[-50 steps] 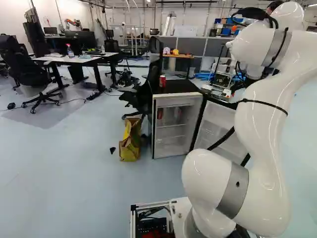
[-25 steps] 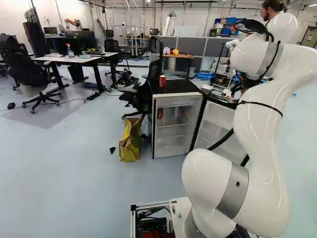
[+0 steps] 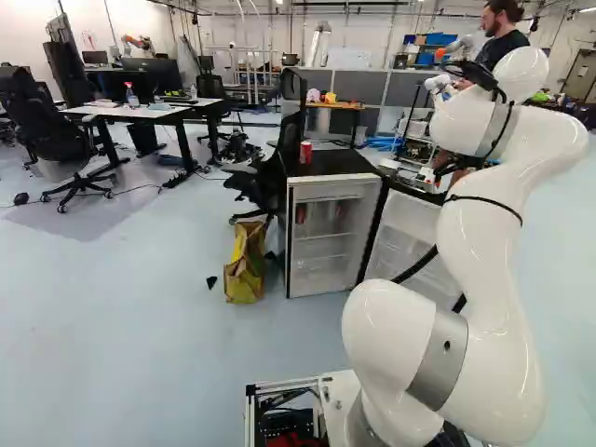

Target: Grab a drink from the fridge

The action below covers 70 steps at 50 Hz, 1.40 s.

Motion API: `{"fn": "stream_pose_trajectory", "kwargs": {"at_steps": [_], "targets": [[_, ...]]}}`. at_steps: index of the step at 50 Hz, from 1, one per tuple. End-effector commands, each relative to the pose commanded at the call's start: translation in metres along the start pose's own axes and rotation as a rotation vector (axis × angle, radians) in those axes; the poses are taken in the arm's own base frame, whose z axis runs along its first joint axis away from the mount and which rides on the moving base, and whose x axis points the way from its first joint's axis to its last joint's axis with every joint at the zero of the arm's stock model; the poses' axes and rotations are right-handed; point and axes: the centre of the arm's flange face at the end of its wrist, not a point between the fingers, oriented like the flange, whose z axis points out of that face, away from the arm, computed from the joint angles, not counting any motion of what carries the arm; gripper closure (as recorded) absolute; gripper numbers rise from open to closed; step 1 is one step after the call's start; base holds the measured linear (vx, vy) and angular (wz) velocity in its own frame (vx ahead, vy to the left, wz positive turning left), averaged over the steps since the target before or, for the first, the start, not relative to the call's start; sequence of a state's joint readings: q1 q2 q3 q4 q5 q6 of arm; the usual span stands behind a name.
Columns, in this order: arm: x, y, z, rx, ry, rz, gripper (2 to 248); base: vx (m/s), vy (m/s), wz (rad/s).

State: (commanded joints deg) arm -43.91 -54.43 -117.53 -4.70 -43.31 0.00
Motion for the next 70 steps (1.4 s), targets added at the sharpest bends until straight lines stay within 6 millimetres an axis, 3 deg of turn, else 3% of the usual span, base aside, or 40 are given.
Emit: {"fn": "stream_pose_trajectory", "kwargs": {"at_steps": [29,48,70], "targets": [[-0.006,-0.003,0.043,0.002,-0.042,-0.002,3,0.0,0.0,0.0],[-0.009,-0.002,0.042,0.002,-0.049,-0.002,3,0.0,0.0,0.0],[-0.028,0.003,0.034,0.002,-0.108,0.003,3,0.0,0.0,0.0]]}}
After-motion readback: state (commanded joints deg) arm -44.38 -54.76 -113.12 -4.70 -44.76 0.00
